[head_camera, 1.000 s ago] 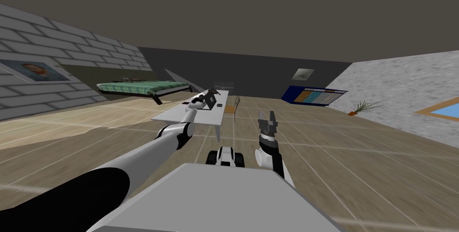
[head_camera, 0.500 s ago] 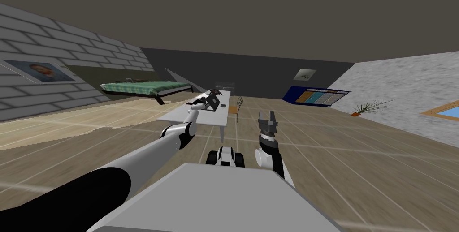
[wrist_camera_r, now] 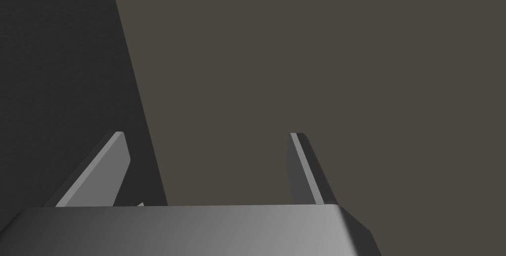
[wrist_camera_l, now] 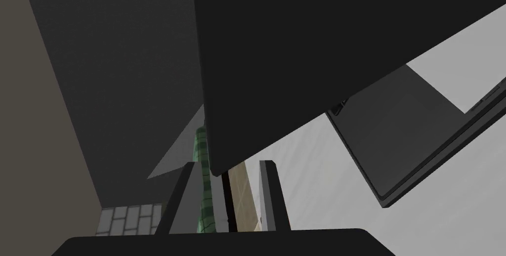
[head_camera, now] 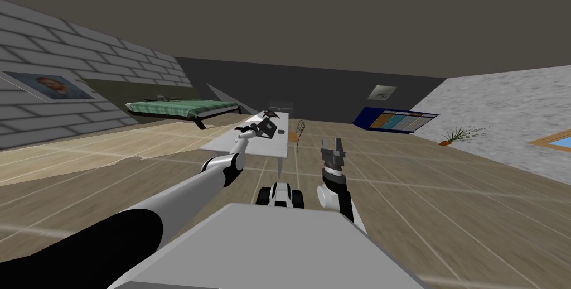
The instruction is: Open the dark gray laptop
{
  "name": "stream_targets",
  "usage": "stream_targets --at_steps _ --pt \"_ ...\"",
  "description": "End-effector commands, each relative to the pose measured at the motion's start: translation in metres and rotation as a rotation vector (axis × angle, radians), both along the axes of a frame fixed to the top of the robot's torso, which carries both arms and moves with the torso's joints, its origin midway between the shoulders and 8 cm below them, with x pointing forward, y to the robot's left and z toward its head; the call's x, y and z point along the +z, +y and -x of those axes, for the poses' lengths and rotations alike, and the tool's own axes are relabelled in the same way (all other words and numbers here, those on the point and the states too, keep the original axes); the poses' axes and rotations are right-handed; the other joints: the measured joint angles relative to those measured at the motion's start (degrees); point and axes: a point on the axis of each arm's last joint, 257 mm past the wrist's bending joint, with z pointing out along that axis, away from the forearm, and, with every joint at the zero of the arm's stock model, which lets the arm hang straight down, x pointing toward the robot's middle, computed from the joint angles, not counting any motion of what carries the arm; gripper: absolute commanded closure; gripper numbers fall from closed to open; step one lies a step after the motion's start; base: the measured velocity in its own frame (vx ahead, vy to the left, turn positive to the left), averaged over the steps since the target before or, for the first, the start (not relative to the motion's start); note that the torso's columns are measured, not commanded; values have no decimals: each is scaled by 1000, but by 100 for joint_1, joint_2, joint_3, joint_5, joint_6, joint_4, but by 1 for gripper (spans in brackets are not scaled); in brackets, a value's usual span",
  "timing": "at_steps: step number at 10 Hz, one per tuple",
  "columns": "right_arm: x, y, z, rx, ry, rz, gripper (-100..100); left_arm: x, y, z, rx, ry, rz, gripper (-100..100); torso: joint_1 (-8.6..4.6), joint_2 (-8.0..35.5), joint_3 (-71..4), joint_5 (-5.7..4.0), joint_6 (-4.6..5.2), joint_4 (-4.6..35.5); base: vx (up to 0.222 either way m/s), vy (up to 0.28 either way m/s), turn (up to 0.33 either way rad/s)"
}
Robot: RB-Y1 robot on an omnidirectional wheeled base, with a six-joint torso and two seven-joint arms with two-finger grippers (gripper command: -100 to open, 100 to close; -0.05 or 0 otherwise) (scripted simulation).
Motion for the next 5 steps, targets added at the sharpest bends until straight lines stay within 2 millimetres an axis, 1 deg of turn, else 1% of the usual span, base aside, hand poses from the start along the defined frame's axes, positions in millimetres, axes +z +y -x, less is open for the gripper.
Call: stream_targets --at_steps 1,2,3,4,5 --pt "0 0 0 0 0 0 0 -17 -19 2 -2 -1 88 100 24 -2 -1 6 -4 3 -4 135 -31" --pt "0 0 0 0 0 0 0 -26 -26 3 -1 -1 131 100 5 11 6 0 -16 10 -4 104 -30" --pt "0 0 0 0 0 0 0 -11 -19 0 -2 0 107 -100 -8 16 10 -5 -15 12 -7 39 31" --pt "0 0 0 0 0 0 0 -6 -17 -2 -3 0 107 -100 -23 17 10 -11 -17 13 -13 -32 1" --pt "0 0 0 0 0 0 0 5 -15 -5 -4 0 108 -100 -29 14 9 -13 -17 12 -24 -49 22"
